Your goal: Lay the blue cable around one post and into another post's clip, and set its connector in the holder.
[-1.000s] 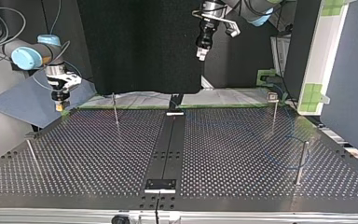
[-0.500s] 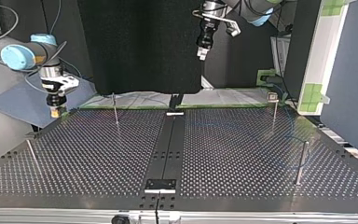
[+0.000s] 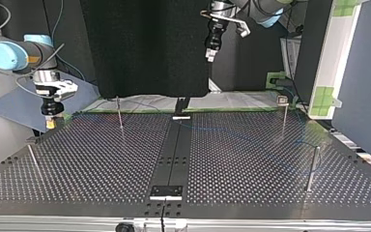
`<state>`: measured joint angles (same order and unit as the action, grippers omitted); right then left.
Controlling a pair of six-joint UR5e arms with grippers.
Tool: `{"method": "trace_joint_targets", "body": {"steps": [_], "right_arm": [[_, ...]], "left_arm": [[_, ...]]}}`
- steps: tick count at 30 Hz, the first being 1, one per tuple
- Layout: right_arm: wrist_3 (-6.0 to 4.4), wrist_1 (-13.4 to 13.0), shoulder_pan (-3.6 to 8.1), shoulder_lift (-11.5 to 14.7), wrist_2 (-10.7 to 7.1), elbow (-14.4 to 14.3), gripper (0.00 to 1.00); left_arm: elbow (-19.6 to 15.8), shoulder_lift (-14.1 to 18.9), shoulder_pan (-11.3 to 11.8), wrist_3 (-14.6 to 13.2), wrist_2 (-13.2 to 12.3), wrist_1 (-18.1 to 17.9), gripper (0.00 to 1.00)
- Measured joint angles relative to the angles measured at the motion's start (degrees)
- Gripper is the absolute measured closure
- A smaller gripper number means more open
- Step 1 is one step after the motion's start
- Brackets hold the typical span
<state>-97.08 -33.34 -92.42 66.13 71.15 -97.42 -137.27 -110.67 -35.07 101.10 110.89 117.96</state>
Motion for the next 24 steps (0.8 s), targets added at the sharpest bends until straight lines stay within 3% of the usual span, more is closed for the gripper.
{"method": "trace_joint_targets", "body": {"steps": [6,9,16,21,24], "right_arm": [[0.43,1.2,1.13,0.1,-2.39,0.0,1.00],[1.44,1.7,2.02,0.1,-3.25,0.1,1.00],[3.16,2.5,3.69,0.2,-3.63,0.6,1.00],[4.95,4.2,4.69,0.5,-3.57,1.5,1.00],[5.16,4.2,5.17,0.6,-3.32,1.7,1.00]], "left_arm": [[0.0,0.0,0.4,-0.8,1.0,0.6,0.00],[0.0,0.0,0.6,-1.2,1.1,1.1,0.00],[0.0,0.0,1.0,-1.5,1.1,1.8,0.00],[0.0,0.0,1.2,-1.5,1.1,1.9,0.00],[0.0,0.0,1.3,-1.5,1.1,2.0,0.00]]}}
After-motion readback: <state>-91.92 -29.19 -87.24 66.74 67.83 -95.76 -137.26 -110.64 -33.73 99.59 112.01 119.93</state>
